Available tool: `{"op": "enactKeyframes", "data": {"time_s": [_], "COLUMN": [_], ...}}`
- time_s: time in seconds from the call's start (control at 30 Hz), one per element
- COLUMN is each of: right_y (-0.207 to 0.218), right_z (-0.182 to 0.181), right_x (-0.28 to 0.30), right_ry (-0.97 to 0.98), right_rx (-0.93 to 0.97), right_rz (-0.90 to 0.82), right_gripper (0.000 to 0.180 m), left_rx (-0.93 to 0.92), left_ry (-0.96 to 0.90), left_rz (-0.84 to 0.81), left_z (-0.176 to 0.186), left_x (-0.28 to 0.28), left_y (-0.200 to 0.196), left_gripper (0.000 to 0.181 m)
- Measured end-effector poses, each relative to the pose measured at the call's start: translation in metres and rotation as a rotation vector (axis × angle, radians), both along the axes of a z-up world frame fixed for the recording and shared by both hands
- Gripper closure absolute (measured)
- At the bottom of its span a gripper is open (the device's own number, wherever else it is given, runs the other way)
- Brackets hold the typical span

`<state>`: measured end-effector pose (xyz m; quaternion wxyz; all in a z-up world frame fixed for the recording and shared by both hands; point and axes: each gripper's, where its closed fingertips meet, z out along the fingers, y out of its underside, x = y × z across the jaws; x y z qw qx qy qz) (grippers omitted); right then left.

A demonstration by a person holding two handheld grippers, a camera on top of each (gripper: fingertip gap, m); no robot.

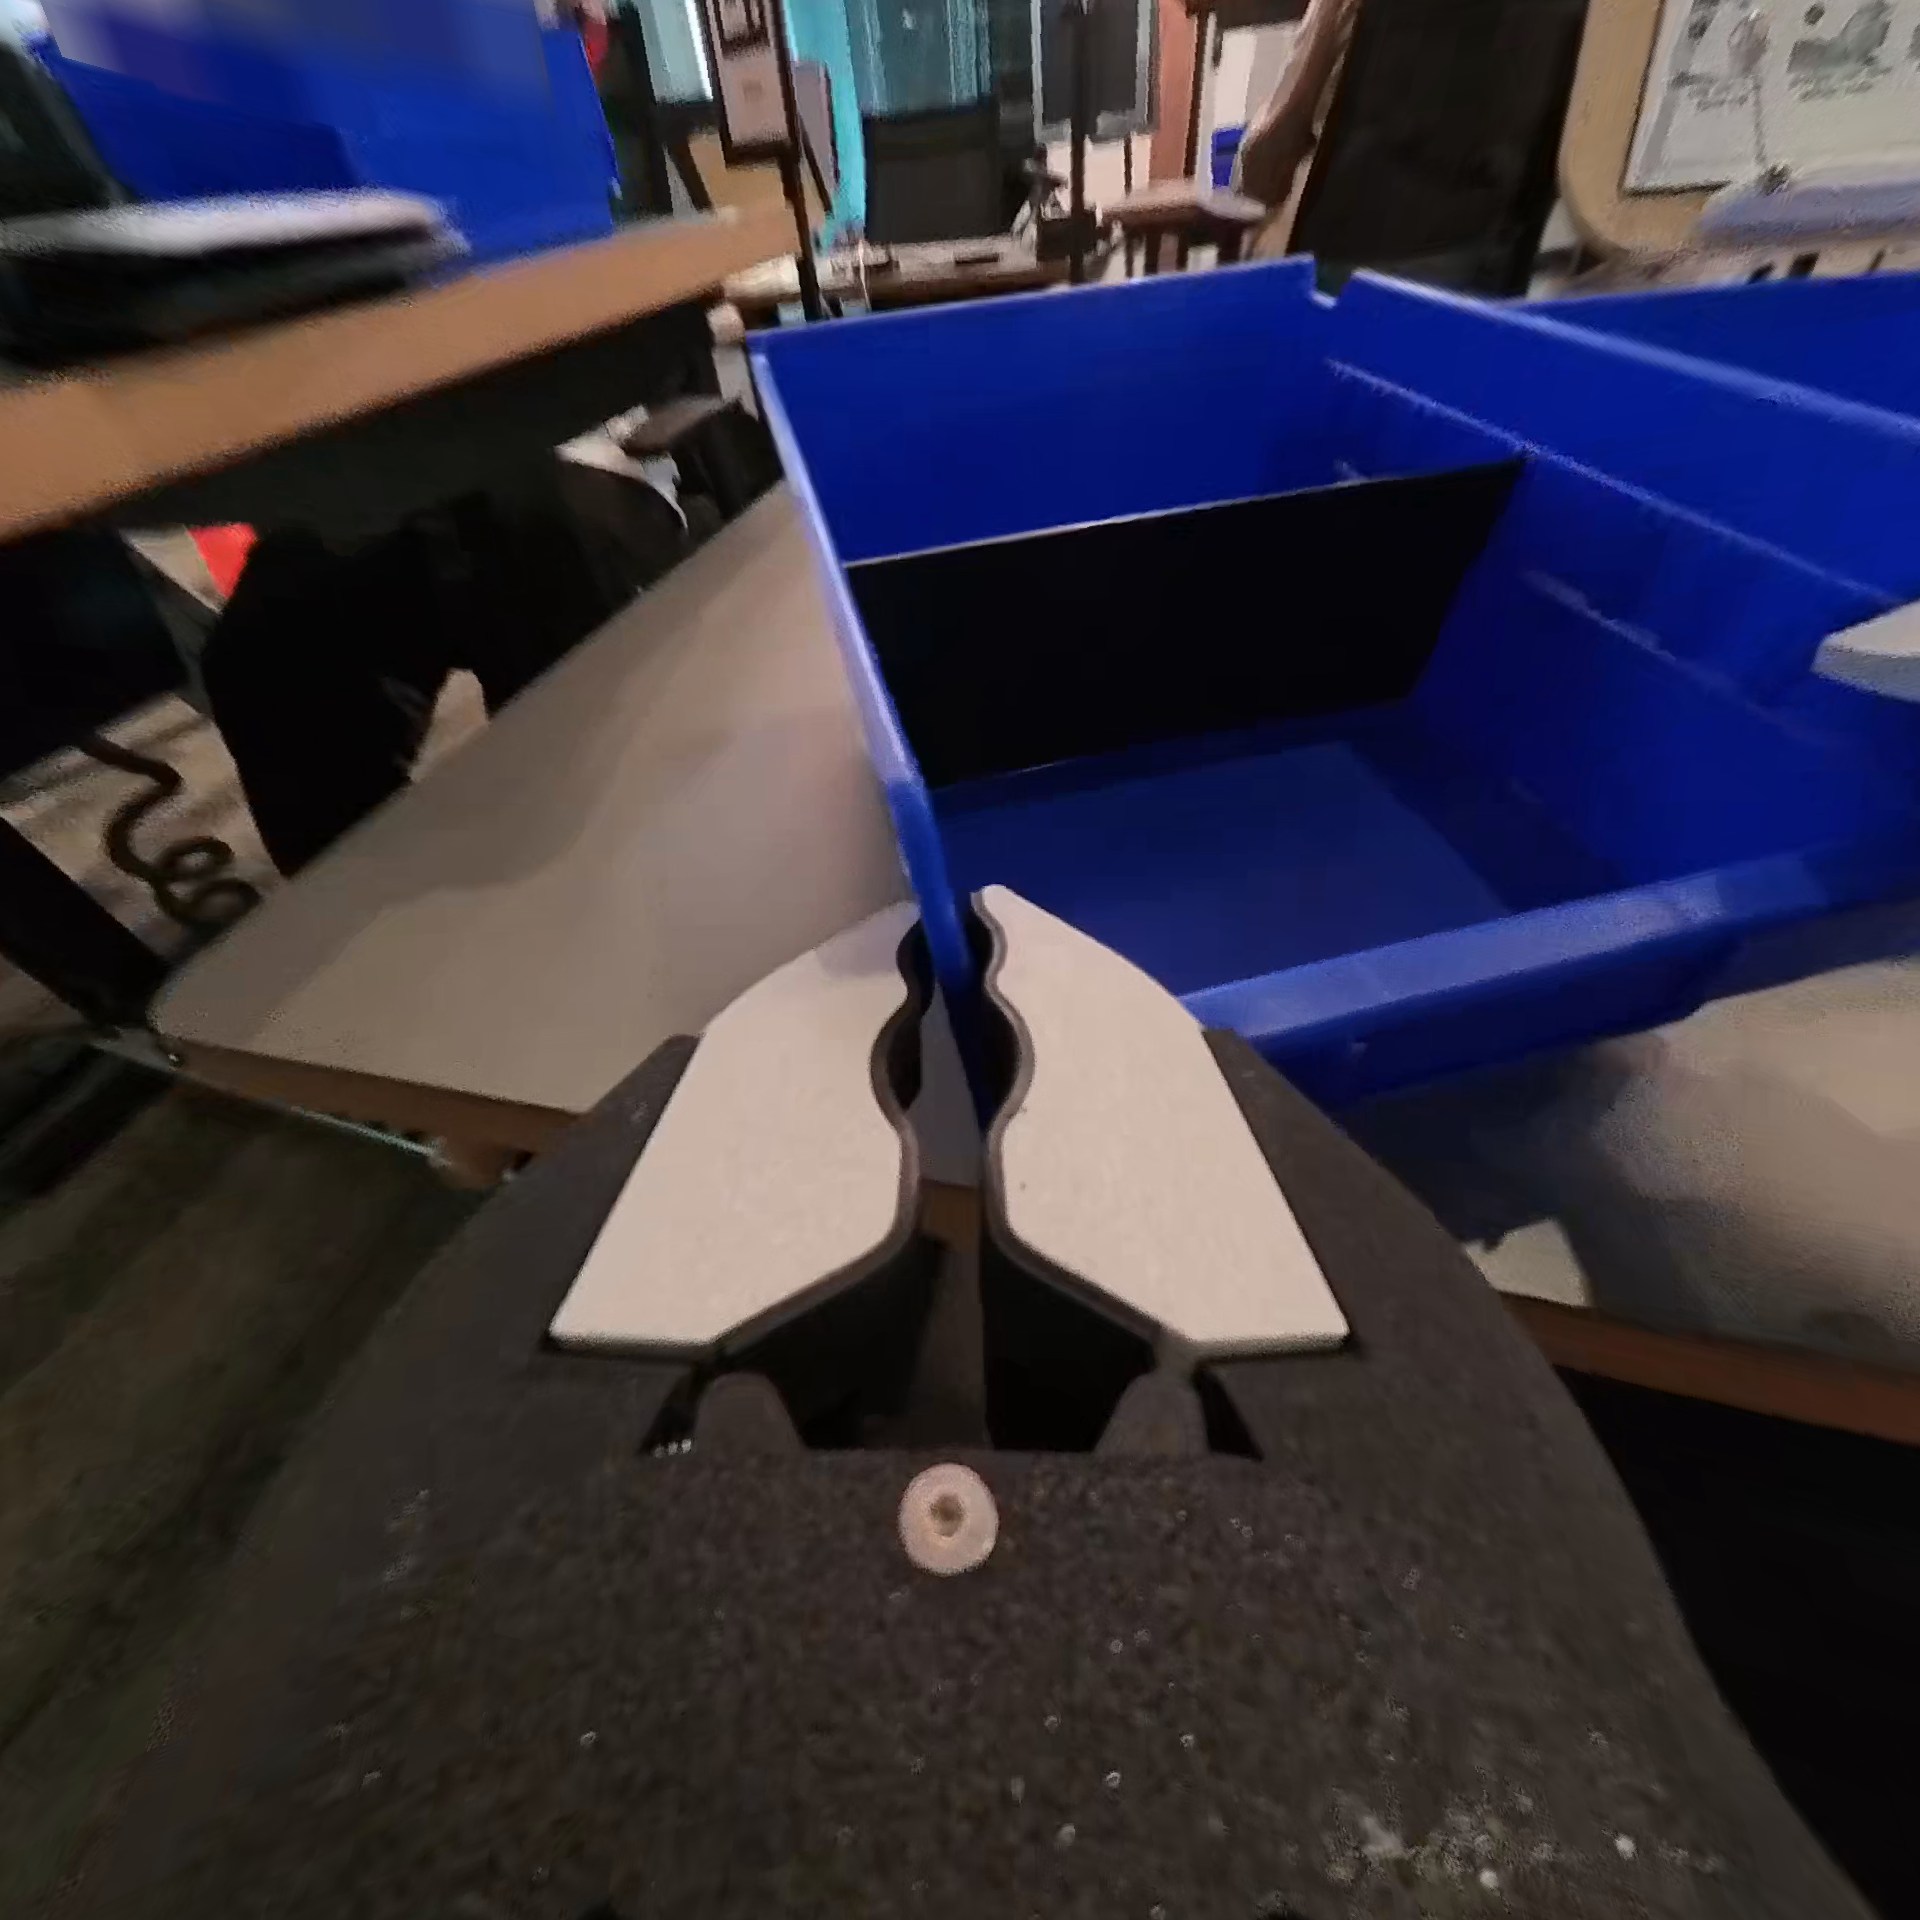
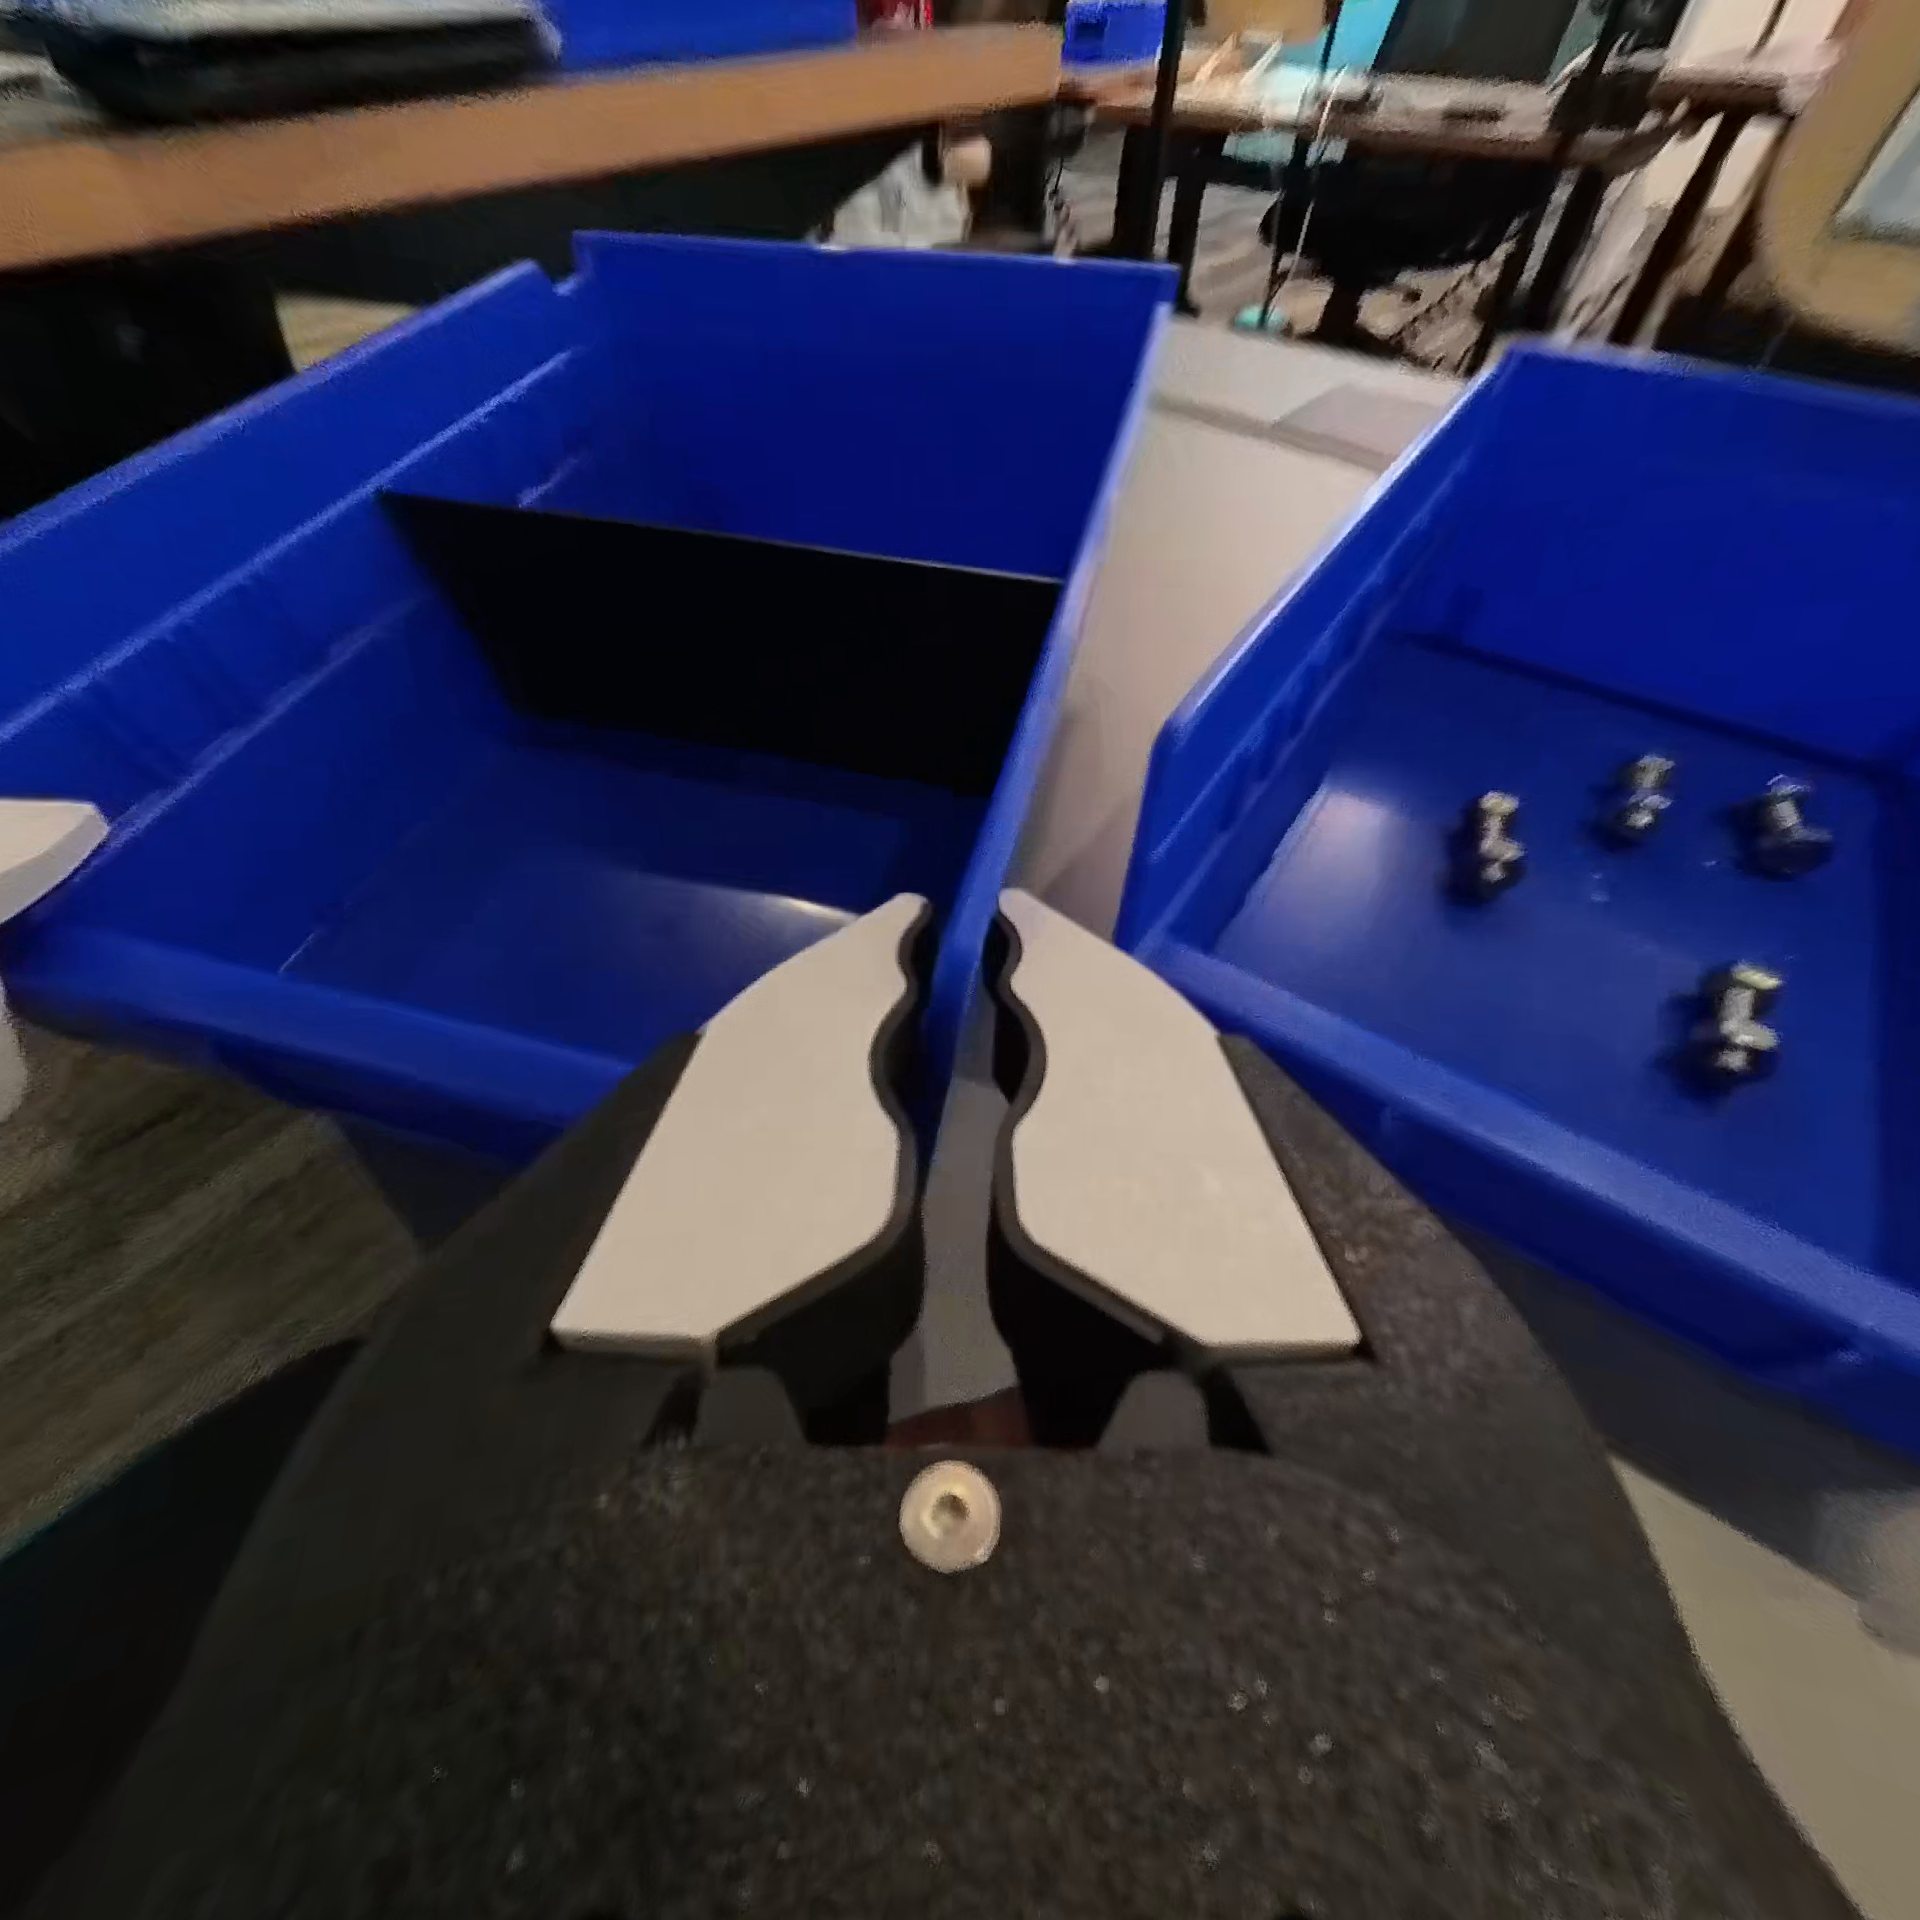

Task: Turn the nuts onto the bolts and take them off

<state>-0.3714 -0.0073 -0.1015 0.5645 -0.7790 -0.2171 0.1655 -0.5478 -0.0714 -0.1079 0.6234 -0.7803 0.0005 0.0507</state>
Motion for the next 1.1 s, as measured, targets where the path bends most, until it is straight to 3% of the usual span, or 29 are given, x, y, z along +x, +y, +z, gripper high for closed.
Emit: {"op": "enactKeyframes", "data": {"time_s": [0.2, 0.33, 0.57, 0.7, 0.87, 0.97, 1.1], "right_y": [0.004, 0.008, 0.004, -0.007, -0.032, -0.043, -0.046], "right_z": [0.081, 0.128, 0.168, 0.145, 0.075, 0.037, 0.008], "right_x": [0.046, 0.123, 0.274, 0.393, 0.516, 0.568, 0.609], "right_ry": [0.036, 0.111, 0.109, 0.063, 0.047, 0.070, 0.132], "right_rx": [0.181, 0.232, 0.270, 0.186, 0.011, -0.073, -0.134], "right_rz": [-0.103, -0.238, -0.473, -0.661, -0.838, -0.908, -0.908], "right_gripper": [0.174, 0.174, 0.176, 0.177, 0.177, 0.177, 0.177], "left_rx": [0.168, 0.250, 0.289, 0.239, 0.083, 0.005, -0.031], "left_ry": [0.101, 0.171, 0.230, 0.251, 0.197, 0.183, 0.221], "left_rz": [-0.047, -0.188, -0.413, -0.571, -0.722, -0.762, -0.773], "left_z": [0.078, 0.136, 0.165, 0.136, 0.066, 0.030, 0.010], "left_x": [0.040, 0.109, 0.258, 0.377, 0.506, 0.561, 0.601], "left_y": [0.013, 0.041, 0.073, 0.084, 0.086, 0.084, 0.077], "left_gripper": [0.176, 0.176, 0.174, 0.174, 0.174, 0.175, 0.174]}}
